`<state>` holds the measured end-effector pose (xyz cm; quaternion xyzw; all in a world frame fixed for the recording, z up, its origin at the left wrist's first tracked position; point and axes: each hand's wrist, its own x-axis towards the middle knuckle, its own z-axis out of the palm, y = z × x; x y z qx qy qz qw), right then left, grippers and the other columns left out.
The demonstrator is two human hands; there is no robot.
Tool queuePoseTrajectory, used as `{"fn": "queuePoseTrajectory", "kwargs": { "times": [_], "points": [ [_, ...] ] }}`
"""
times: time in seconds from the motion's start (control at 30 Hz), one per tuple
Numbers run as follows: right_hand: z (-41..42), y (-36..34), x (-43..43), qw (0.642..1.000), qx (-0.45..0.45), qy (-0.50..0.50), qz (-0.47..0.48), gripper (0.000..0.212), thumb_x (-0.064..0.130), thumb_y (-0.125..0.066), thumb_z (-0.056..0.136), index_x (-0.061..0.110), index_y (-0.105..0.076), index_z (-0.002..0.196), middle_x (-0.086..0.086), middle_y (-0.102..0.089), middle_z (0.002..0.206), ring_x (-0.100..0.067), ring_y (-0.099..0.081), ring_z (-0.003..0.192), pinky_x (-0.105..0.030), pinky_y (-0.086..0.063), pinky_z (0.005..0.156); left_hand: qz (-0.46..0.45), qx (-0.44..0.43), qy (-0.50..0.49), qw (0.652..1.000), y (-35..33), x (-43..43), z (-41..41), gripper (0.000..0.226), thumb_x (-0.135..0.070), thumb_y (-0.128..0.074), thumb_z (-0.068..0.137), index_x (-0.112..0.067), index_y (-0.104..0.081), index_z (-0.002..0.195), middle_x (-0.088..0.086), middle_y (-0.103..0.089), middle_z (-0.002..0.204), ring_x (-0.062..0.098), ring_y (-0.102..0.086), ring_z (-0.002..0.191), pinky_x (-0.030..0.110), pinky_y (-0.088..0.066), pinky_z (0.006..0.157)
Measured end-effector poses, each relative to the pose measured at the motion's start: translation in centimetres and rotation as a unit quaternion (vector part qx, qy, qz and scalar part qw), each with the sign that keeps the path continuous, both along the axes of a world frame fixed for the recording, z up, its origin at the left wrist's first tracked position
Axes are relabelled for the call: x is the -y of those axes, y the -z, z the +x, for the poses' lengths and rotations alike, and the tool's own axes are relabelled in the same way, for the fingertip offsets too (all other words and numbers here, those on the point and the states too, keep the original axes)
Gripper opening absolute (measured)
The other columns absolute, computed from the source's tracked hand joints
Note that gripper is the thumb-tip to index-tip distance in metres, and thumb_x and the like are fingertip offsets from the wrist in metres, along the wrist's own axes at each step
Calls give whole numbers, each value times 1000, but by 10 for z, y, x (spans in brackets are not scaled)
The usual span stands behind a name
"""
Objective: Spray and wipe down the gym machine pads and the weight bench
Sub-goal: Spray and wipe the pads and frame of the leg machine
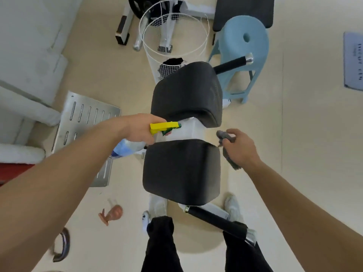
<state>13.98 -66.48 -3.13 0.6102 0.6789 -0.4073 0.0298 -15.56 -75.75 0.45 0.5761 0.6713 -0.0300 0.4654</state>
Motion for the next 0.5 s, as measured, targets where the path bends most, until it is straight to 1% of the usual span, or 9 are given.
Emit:
{"fn": "queuePoseTrajectory", "kwargs": {
  "times": [0.03,0.07,0.1,0.17,0.23,0.3,0.37,0.43,0.5],
  "points": [
    [1,0,3,999,-13,47,-14,18,21,-53,94,23,-64,109,-3,-72,95,-23,-68,77,-28,-56,65,-16,-2,40,999,2,-8,-1,42,-6,-71,79,-30,-64,113,3,-67,96,31,-63,89,48,-55,81],
    [0,-2,7,996,-20,81,-24,21,19,-54,93,26,-65,109,-2,-72,97,-23,-68,78,-32,-58,70,-31,-5,77,997,3,-15,-3,41,-9,-70,77,-32,-64,110,2,-67,95,31,-63,88,49,-56,80],
    [-1,-3,11,994,-24,104,-26,20,18,-54,91,26,-68,104,-1,-73,95,-21,-68,76,-31,-58,70,-46,-8,107,993,4,-20,-4,41,-12,-69,73,-34,-63,107,1,-67,93,31,-64,87,50,-56,79],
    [-9,-6,22,987,-34,154,-28,17,17,-55,90,23,-71,90,-2,-73,84,-15,-64,67,-22,-53,58,-69,-7,156,985,7,-33,-9,41,-22,-68,64,-39,-61,101,0,-68,92,30,-65,86,52,-58,78],
    [-19,-11,31,982,-37,186,-23,19,17,-54,89,17,-72,83,-2,-71,77,-13,-61,64,-21,-47,50,-77,-1,188,979,8,-44,-13,43,-27,-68,58,-43,-60,96,-1,-68,93,29,-65,86,51,-59,78],
    [-27,-14,36,977,-27,210,-18,21,20,-54,89,14,-71,80,-1,-70,77,-16,-62,71,-25,-45,56,-76,13,206,975,9,-54,-16,42,-22,-67,60,-42,-63,96,0,-68,93,29,-64,83,46,-57,74],
    [-29,-18,37,974,-8,225,-19,24,23,-54,90,13,-72,78,-2,-69,75,-21,-63,75,-29,-47,62,-67,27,219,973,12,-63,-17,39,-14,-67,68,-40,-65,97,1,-67,92,29,-61,81,42,-55,69],
    [-29,-22,35,972,-3,236,-16,26,25,-55,88,10,-72,75,-8,-70,74,-25,-64,75,-37,-51,69,-54,31,235,970,14,-70,-18,36,-14,-67,70,-41,-66,94,1,-66,87,29,-61,78,42,-54,66],
    [-28,-29,31,973,-4,229,-12,27,26,-56,87,8,-71,73,-12,-70,74,-26,-62,71,-41,-52,72,-57,38,235,970,14,-75,-19,33,-16,-66,69,-42,-68,90,2,-66,82,25,-57,70,40,-51,62]
  ]
}}
